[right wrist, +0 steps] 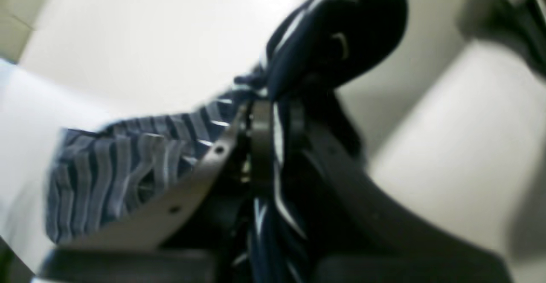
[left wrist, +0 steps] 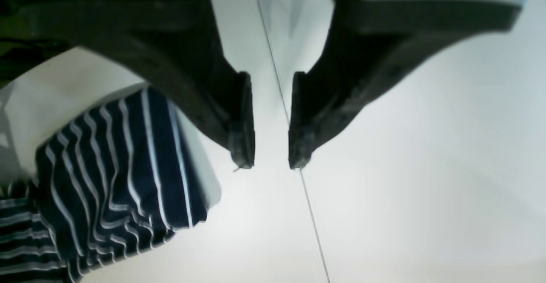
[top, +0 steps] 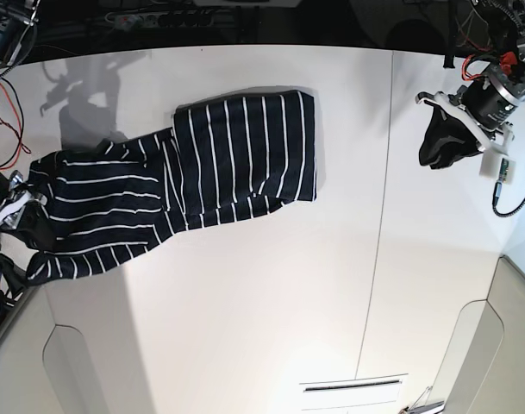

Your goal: Fold the T-shirt properly

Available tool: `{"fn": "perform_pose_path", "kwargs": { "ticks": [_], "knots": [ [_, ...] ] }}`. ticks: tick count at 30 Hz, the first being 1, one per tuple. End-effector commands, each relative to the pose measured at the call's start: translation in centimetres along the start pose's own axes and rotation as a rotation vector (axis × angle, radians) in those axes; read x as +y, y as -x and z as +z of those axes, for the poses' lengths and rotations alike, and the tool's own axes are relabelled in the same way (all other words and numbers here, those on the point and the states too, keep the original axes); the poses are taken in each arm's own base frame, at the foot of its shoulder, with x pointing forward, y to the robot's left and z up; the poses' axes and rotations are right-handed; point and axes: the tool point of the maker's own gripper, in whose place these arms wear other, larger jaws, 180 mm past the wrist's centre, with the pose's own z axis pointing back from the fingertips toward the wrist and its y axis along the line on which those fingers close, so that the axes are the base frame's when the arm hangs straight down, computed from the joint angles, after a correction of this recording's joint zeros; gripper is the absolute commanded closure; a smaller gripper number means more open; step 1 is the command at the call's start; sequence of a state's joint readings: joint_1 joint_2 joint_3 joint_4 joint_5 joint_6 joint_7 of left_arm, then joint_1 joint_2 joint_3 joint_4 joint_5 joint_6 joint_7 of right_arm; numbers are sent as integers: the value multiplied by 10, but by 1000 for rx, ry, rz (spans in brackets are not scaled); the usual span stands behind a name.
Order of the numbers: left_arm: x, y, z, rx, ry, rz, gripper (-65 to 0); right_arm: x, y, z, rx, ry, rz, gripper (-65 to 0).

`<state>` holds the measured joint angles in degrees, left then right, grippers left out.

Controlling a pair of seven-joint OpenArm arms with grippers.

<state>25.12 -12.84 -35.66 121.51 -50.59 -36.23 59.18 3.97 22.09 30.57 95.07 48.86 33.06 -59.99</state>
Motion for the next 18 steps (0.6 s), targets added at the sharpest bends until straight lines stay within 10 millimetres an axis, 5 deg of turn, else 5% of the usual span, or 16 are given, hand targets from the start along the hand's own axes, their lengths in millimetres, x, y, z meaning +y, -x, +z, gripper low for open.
{"fn": "perform_pose_path", "kwargs": {
  "ticks": [1, 5, 13, 18],
  "knots": [
    [-2, -11, 3, -36, 9, -16, -146, 16, -20, 3, -63, -32, 37, 0],
    [-2, -14, 3, -52, 9, -17, -146, 77, -21, -6, -113, -131, 74, 0],
    [2, -8, 1, -38, 6, 2, -146, 200, 31, -53, 13, -339, 125, 0],
    [2, -7, 1, -38, 7, 6, -146, 255, 51, -69, 40, -391, 205, 0]
  ]
}}
